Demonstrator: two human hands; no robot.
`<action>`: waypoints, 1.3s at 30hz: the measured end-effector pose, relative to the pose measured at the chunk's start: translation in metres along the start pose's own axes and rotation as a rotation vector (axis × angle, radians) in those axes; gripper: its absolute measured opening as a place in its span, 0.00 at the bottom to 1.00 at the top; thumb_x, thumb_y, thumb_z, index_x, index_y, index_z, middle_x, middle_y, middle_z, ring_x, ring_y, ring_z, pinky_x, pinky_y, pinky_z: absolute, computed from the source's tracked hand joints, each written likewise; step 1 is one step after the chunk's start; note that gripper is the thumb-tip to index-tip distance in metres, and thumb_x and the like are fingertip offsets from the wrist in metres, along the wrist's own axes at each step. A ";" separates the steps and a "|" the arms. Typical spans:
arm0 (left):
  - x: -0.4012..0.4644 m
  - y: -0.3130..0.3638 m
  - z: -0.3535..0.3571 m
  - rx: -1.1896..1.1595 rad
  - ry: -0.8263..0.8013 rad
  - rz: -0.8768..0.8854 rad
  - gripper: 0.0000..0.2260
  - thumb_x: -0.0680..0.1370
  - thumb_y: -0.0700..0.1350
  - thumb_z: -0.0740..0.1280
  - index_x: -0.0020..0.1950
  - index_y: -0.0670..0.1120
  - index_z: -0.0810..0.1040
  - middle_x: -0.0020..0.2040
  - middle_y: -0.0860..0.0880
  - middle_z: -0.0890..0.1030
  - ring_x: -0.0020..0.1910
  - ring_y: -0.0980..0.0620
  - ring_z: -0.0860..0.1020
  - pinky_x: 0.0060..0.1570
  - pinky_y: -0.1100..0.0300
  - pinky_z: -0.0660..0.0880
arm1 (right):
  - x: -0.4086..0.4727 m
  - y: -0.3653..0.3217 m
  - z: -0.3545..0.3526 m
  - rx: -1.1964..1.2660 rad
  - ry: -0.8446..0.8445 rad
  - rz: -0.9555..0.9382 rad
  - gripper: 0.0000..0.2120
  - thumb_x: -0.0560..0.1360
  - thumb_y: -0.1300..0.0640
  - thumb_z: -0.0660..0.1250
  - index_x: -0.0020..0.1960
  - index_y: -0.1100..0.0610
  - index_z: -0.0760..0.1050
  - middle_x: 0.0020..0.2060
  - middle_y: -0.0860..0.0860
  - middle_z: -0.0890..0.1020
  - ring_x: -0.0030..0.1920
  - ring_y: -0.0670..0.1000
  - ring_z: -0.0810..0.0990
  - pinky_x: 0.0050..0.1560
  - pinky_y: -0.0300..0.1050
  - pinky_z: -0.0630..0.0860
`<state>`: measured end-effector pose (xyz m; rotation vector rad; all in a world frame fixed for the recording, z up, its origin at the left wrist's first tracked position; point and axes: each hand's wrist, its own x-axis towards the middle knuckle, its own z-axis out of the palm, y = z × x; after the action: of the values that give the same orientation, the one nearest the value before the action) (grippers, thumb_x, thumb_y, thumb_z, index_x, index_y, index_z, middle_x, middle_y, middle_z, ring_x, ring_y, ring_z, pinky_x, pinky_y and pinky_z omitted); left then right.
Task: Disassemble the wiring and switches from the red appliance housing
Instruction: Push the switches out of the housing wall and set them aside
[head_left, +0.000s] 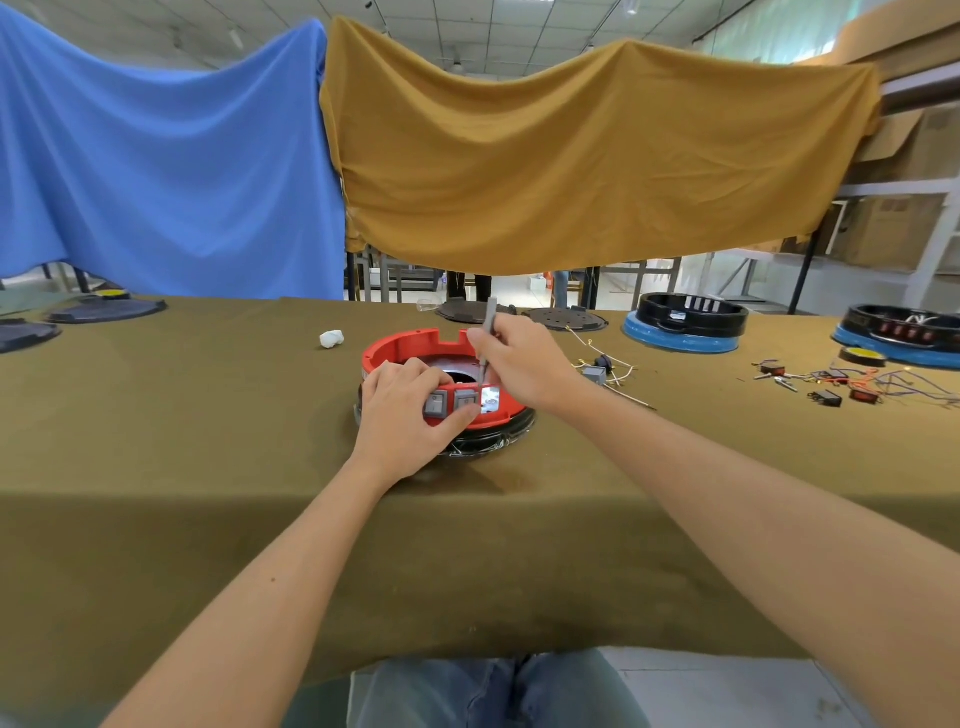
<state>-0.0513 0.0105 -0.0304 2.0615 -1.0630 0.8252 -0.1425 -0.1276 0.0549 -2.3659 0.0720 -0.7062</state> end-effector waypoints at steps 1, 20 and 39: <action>0.000 0.000 0.000 -0.003 0.001 0.000 0.24 0.73 0.68 0.58 0.51 0.50 0.78 0.47 0.54 0.75 0.51 0.54 0.69 0.65 0.52 0.59 | -0.001 0.003 0.001 -0.005 -0.017 0.001 0.16 0.84 0.52 0.58 0.47 0.63 0.75 0.36 0.55 0.78 0.34 0.49 0.75 0.41 0.51 0.76; -0.006 0.014 -0.010 -0.029 0.056 0.100 0.13 0.73 0.50 0.75 0.47 0.44 0.76 0.52 0.48 0.76 0.55 0.49 0.72 0.62 0.37 0.69 | 0.004 0.011 0.004 0.150 -0.067 0.091 0.13 0.84 0.53 0.60 0.42 0.56 0.73 0.30 0.50 0.78 0.24 0.40 0.74 0.30 0.36 0.72; -0.007 0.015 -0.010 -0.026 0.060 0.111 0.12 0.73 0.49 0.76 0.44 0.44 0.75 0.46 0.49 0.77 0.49 0.48 0.75 0.59 0.42 0.70 | 0.010 -0.010 0.004 0.029 -0.111 0.207 0.13 0.83 0.52 0.60 0.47 0.61 0.74 0.36 0.56 0.76 0.37 0.54 0.75 0.40 0.48 0.73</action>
<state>-0.0691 0.0145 -0.0259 1.9580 -1.1576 0.9176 -0.1336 -0.1203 0.0630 -2.3225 0.2534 -0.4734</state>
